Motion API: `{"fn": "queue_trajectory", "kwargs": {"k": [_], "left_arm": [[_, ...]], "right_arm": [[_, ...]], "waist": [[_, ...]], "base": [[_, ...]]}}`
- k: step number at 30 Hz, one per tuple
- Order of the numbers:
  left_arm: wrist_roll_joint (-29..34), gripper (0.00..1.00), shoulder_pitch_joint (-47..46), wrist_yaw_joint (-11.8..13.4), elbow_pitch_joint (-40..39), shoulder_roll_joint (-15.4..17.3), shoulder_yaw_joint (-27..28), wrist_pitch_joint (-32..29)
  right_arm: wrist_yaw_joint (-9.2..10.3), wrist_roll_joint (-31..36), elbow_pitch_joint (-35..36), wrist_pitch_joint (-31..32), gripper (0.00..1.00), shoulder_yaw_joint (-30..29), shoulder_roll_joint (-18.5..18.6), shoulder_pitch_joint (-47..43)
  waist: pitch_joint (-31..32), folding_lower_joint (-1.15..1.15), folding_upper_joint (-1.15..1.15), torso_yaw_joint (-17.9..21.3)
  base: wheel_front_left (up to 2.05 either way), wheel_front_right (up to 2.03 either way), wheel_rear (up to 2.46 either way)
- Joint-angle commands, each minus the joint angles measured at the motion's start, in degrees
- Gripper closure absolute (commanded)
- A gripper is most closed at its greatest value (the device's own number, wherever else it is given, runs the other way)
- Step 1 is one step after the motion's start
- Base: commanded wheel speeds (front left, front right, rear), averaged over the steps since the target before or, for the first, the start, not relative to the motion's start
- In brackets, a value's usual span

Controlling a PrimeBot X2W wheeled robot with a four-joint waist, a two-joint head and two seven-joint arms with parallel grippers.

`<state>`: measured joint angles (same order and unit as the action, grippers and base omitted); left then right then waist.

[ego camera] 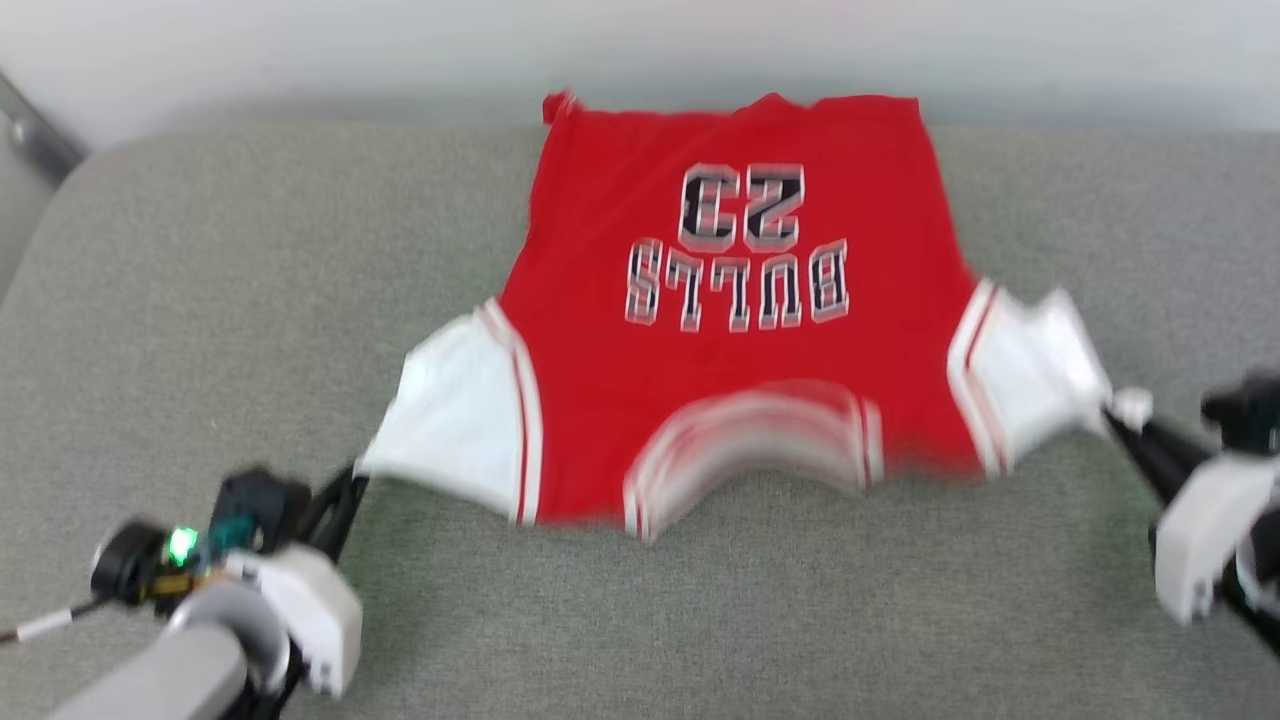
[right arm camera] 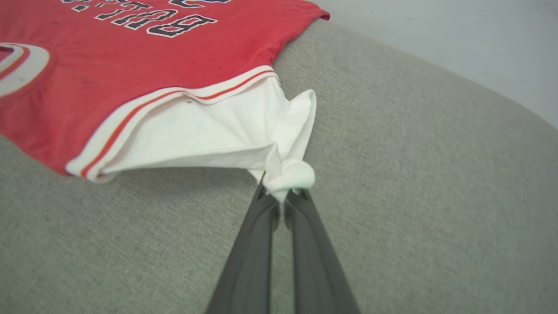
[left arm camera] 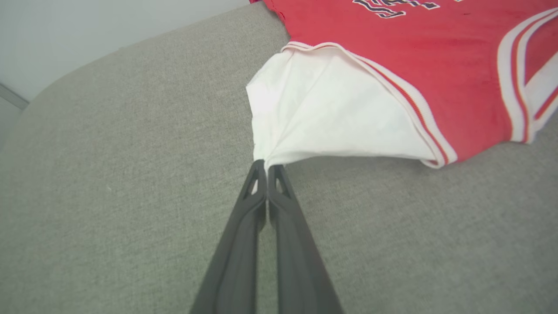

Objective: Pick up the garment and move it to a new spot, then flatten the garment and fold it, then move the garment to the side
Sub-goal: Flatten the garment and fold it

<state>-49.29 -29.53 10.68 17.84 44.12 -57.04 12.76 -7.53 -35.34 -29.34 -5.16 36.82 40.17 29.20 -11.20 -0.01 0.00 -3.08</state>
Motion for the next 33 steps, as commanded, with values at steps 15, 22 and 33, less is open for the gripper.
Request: {"fn": "queue_trajectory", "kwargs": {"k": [15, 22, 33], "left_arm": [[-4.65, 1.0, 17.99, 4.55, -8.12, 6.89, -5.36, -3.83], [-4.91, 1.0, 19.94, 6.11, -11.44, 8.14, -5.8, -4.4], [-2.75, 1.0, 16.61, 8.4, -17.22, 7.12, -5.69, -5.82]], "right_arm": [[0.09, -1.95, 13.33, 13.51, 1.0, -13.87, 3.01, -34.01], [0.09, -2.91, 20.3, 21.62, 1.0, -18.34, 3.93, -41.59], [0.07, -1.59, 32.21, 28.84, 0.0, -31.75, 6.88, -36.53]], "waist": [[9.1, 0.01, 0.0, -0.16], [9.11, 0.01, 0.0, -0.99], [5.85, 0.01, 0.0, -2.5]], "base": [[0.0, 0.0, 0.0], [0.0, 0.0, 0.0], [0.0, 0.0, 0.0]]}}
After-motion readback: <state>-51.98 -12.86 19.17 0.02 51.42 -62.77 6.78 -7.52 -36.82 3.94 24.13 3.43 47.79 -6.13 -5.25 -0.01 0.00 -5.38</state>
